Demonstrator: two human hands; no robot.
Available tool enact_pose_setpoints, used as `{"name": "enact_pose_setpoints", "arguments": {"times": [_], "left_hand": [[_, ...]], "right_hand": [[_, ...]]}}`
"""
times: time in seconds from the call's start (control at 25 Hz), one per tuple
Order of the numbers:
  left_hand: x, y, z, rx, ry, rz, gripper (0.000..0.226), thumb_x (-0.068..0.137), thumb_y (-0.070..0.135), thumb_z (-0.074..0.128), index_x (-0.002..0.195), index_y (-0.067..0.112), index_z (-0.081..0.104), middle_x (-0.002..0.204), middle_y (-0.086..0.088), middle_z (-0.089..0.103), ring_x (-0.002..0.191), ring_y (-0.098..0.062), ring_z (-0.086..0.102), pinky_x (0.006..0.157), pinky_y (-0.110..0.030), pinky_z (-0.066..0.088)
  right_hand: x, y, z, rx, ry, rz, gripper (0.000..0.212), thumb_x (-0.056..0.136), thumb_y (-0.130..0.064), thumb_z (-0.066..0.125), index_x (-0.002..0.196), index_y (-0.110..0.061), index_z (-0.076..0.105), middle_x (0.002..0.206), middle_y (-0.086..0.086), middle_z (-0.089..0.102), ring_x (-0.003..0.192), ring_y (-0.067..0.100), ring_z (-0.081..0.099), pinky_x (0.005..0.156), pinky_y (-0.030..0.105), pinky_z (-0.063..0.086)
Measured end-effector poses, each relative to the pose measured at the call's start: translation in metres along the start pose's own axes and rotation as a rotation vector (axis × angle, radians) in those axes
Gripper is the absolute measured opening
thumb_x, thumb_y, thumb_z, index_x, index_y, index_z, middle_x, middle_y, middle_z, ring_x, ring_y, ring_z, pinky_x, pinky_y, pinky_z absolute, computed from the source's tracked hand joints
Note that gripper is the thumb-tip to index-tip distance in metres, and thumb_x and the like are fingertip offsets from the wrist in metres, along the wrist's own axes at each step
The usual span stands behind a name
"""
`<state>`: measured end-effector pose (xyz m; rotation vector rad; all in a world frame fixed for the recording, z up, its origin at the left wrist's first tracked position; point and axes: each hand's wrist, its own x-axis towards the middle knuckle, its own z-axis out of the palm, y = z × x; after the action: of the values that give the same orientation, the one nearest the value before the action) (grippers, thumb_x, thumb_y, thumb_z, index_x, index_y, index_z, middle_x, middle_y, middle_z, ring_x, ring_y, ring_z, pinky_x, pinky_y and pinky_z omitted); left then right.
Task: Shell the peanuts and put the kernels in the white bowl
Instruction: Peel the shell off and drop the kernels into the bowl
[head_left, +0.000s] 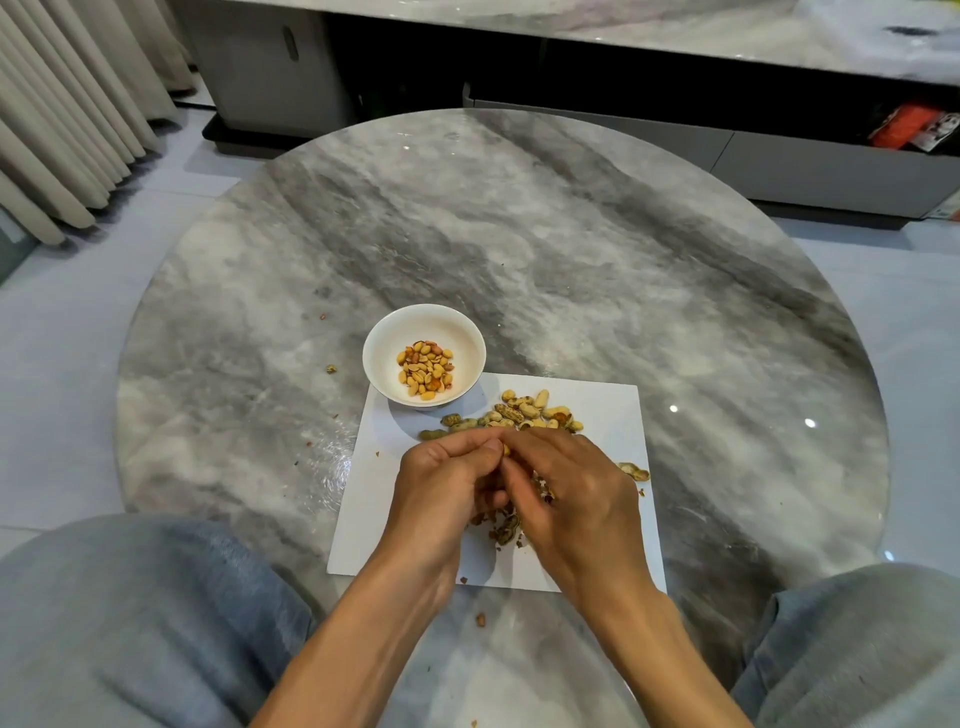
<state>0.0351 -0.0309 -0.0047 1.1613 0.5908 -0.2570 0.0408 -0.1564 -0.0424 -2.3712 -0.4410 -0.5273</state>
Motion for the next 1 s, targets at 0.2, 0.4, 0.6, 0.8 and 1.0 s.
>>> {"name": "enact_pose_setpoints", "arguments": {"times": [0.2,0.4,0.6,0.8,1.0], "left_hand": [[-0.002,0.013,-0.004,-0.174,-0.026,-0.082,0.021,0.094,0.008,0.054,0.101,0.008,0.074,0.083,-0.007,0.075,0.068,-0.014,0.069,0.064,-0.025,0.049],[0.004,0.009,-0.011,-0.087,0.113,-0.049,0.023,0.095,0.004,0.054,0.108,0.008,0.071,0.094,-0.008,0.078,0.074,-0.015,0.067,0.059,-0.024,0.047],[0.002,0.008,-0.005,0.054,0.051,-0.006,0.021,0.095,0.006,0.056,0.104,0.012,0.074,0.095,-0.003,0.078,0.079,-0.015,0.069,0.062,-0.026,0.048],[-0.002,0.004,-0.001,0.140,0.050,0.023,0.020,0.095,0.009,0.058,0.101,0.017,0.075,0.095,0.000,0.078,0.084,-0.016,0.070,0.075,-0.034,0.050],[-0.001,0.003,-0.001,0.153,0.059,0.022,0.019,0.095,0.009,0.058,0.099,0.017,0.076,0.094,0.000,0.078,0.086,-0.018,0.070,0.074,-0.033,0.050]], "right_hand": [[0.028,-0.010,0.007,0.038,-0.025,0.068,0.014,0.095,-0.021,0.060,0.094,-0.015,0.072,0.078,-0.003,0.072,0.066,0.015,0.066,0.055,0.034,0.053],[0.090,-0.018,0.011,0.246,-0.185,0.224,0.018,0.097,-0.022,0.064,0.107,-0.016,0.077,0.096,-0.001,0.077,0.081,0.013,0.069,0.076,0.032,0.056],[0.062,0.047,-0.054,0.056,-0.176,0.501,0.010,0.090,-0.014,0.069,0.090,-0.018,0.078,0.072,-0.008,0.071,0.066,0.011,0.067,0.070,0.039,0.059],[0.029,0.063,-0.033,-0.166,-0.535,0.477,0.026,0.090,-0.021,0.067,0.116,-0.025,0.071,0.097,-0.002,0.072,0.084,0.020,0.063,0.073,0.032,0.049],[0.027,0.065,-0.023,-0.220,-0.537,0.460,0.011,0.091,-0.028,0.067,0.099,-0.021,0.071,0.089,-0.001,0.067,0.080,0.021,0.059,0.064,0.032,0.045]]}}
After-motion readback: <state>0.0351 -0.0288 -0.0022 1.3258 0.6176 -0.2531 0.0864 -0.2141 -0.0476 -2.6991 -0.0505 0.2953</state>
